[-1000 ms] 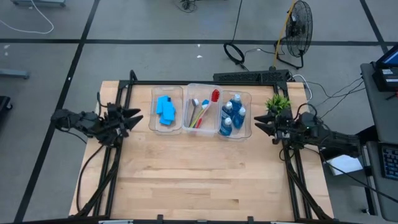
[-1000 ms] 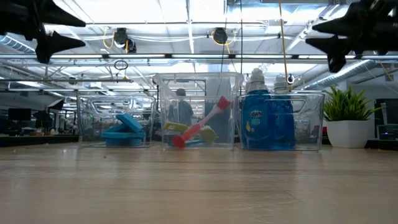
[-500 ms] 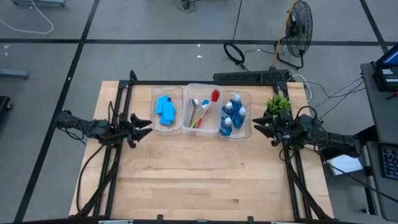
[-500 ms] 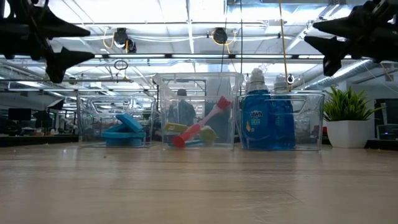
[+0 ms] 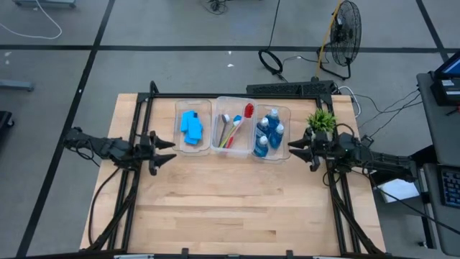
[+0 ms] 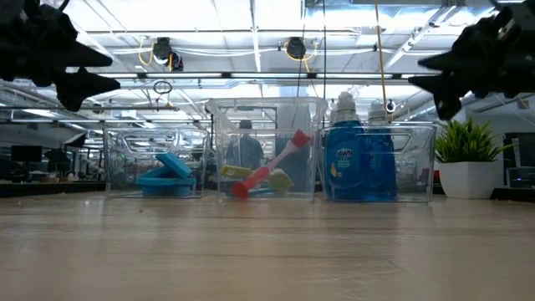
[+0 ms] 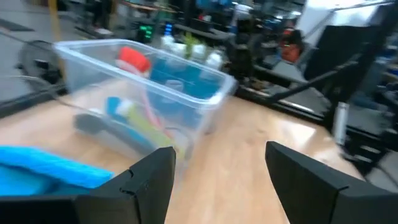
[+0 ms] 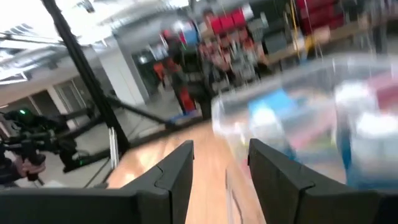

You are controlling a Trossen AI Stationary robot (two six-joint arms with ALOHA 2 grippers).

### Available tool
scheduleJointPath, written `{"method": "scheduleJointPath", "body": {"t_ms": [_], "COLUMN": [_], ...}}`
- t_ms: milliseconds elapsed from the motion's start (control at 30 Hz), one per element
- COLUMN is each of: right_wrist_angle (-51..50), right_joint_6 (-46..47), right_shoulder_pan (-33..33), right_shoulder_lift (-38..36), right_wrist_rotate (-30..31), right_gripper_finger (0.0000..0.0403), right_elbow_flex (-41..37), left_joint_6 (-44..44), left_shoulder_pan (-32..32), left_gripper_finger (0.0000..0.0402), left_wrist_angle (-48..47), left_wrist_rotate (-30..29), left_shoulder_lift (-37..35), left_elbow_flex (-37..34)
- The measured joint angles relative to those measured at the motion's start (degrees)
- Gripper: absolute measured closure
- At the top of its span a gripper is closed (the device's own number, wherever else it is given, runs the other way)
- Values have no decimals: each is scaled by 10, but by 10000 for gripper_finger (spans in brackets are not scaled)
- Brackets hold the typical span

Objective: Pick & Place Kitchen Sink Supplies
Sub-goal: Return to Home Position

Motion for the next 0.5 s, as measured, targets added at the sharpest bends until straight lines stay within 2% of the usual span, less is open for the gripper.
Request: {"method": "scheduleJointPath", "body": {"t_ms": [100, 233, 500], "right_wrist_angle": [-12, -5, 2], "right_joint_6": [3, -40, -56], "right_shoulder_pan": [0, 0, 0], "right_shoulder_lift": [1, 0, 1], "right_wrist_rotate": [0, -1, -2], "right_gripper_finger": [261, 261, 261], "right_elbow_flex": [0, -1, -1], "left_joint_6": [-3, -14, -4], "left_shoulder_pan": [0, 0, 0], "left_gripper_finger": [149, 149, 149], "left_wrist_angle": [-25, -42, -53], "left_wrist_rotate": [-26, -39, -41], "left_shoulder_lift": [0, 0, 0], "left_elbow_flex": [0, 0, 0]}}
